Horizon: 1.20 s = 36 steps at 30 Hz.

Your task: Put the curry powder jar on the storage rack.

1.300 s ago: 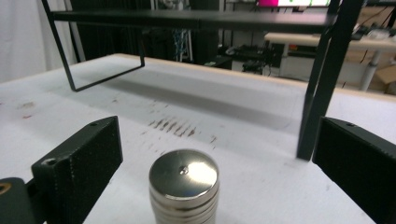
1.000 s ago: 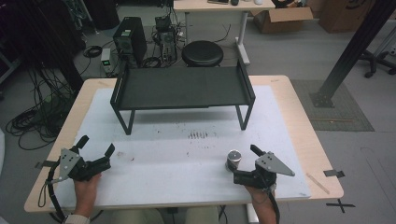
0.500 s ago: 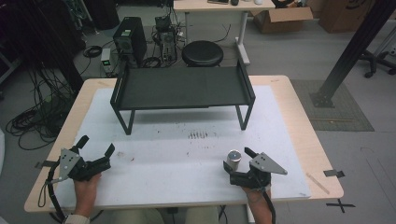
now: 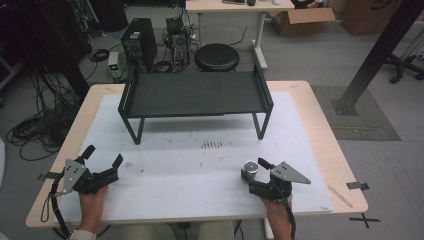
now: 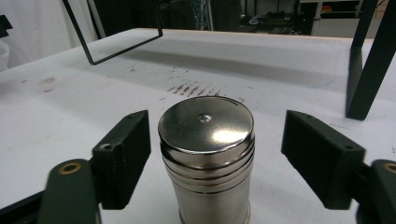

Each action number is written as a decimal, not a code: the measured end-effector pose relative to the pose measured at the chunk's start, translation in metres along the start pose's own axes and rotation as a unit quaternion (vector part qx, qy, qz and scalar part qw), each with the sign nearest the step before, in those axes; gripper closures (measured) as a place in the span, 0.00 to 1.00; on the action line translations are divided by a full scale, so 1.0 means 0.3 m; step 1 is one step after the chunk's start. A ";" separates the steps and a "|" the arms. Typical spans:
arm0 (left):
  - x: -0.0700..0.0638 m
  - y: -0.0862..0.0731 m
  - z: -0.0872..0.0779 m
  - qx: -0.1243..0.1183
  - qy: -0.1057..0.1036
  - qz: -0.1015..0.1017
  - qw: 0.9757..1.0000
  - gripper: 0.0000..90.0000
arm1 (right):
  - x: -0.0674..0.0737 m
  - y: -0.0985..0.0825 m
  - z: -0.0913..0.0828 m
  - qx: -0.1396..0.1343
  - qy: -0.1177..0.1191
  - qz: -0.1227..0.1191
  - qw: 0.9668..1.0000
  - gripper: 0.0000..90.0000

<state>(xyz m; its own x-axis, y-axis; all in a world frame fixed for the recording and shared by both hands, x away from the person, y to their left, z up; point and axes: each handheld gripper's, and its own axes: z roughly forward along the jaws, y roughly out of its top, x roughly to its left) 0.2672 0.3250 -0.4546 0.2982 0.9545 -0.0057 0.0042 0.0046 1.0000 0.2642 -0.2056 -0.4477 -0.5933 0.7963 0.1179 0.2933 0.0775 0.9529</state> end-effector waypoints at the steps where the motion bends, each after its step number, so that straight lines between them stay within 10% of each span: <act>1: 0.000 0.000 0.000 0.000 0.000 0.000 1.000 0.00 | 0.001 0.001 0.003 0.004 0.001 -0.002 1.000 0.31; 14: -0.001 0.000 0.001 0.000 0.000 0.000 1.000 0.00 | 0.007 0.003 0.008 0.013 0.012 -0.015 1.000 0.53; 36: -0.001 0.000 0.001 0.000 0.000 -0.001 1.000 0.00 | 0.015 0.060 -0.014 -0.018 0.014 -0.018 1.000 0.54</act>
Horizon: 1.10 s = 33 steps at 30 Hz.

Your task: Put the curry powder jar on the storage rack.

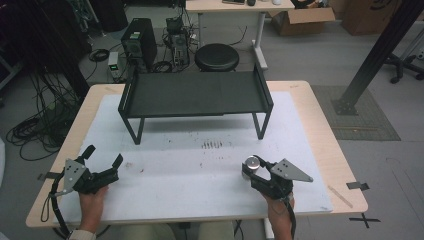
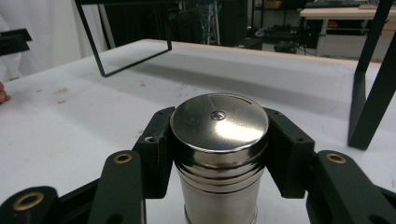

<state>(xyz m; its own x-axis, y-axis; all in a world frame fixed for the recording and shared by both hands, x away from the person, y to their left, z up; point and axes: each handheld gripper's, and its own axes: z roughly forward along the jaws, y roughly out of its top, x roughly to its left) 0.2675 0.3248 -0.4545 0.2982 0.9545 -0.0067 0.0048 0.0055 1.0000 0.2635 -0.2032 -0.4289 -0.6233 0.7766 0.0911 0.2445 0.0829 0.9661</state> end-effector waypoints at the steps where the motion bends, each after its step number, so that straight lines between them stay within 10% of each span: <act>1: 0.000 0.000 0.000 0.000 0.000 0.000 1.000 0.00 | 0.001 0.009 -0.001 -0.002 0.001 -0.001 1.000 0.54; 33: 0.000 0.000 0.000 0.000 0.000 0.000 1.000 0.00 | 0.011 0.308 0.035 -0.048 0.031 -0.032 0.998 0.54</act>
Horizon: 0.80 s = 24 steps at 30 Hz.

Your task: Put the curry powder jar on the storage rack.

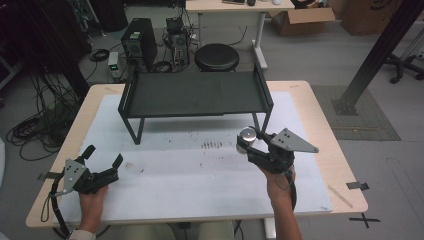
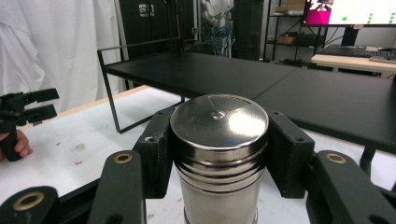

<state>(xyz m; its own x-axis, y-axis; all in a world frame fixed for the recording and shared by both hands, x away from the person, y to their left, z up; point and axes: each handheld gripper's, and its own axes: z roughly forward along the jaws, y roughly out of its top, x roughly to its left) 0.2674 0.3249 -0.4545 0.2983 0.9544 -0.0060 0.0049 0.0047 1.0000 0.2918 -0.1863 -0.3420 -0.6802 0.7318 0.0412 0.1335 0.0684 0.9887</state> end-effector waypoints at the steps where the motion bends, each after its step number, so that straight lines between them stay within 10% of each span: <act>1: 0.000 0.000 0.000 0.000 0.000 0.000 1.000 0.00 | -0.001 0.011 0.004 0.000 0.001 -0.002 1.000 0.54; 24: 0.001 0.000 0.000 0.000 0.000 -0.001 1.000 0.00 | -0.022 0.217 0.125 -0.011 0.020 -0.027 0.999 0.54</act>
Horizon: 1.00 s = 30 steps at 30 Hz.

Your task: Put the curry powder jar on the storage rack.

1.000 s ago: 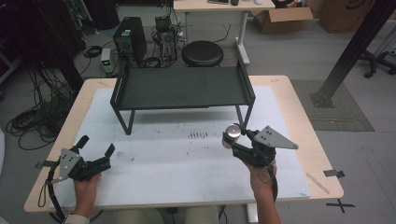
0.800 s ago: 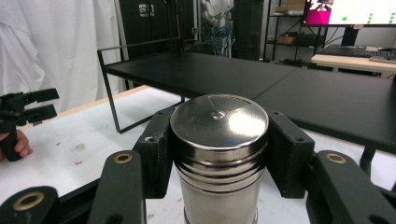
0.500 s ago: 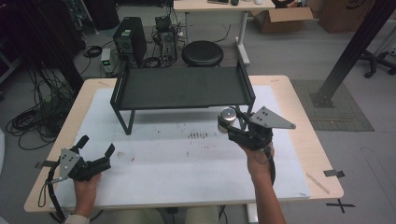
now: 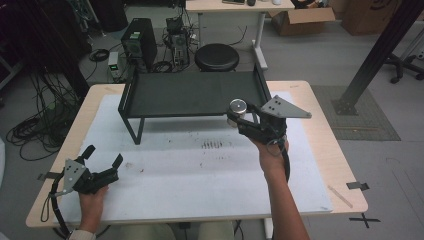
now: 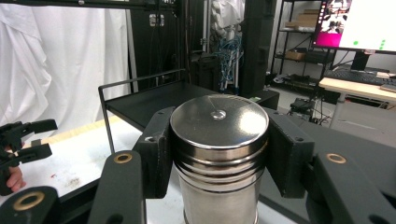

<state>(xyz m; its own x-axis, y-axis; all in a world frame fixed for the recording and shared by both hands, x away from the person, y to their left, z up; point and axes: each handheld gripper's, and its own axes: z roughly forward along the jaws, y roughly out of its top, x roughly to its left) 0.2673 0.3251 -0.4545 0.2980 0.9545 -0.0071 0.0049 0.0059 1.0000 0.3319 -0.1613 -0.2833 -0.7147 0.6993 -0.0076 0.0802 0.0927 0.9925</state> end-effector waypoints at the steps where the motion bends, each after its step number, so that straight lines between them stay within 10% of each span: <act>1: 0.000 0.000 0.000 0.000 0.000 0.000 1.000 0.00 | -0.001 0.004 0.004 0.000 0.000 0.000 1.000 0.54; 30: -0.001 0.000 0.001 0.000 0.000 0.000 1.000 0.00 | -0.065 0.149 0.205 0.006 0.001 -0.015 1.000 0.54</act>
<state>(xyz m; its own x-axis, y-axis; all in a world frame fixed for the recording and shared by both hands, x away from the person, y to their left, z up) 0.2676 0.3248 -0.4545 0.2982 0.9545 -0.0081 0.0061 0.0066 1.0000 0.3922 -0.1273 -0.2462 -0.7188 0.6943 -0.0367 0.0665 0.1212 0.9904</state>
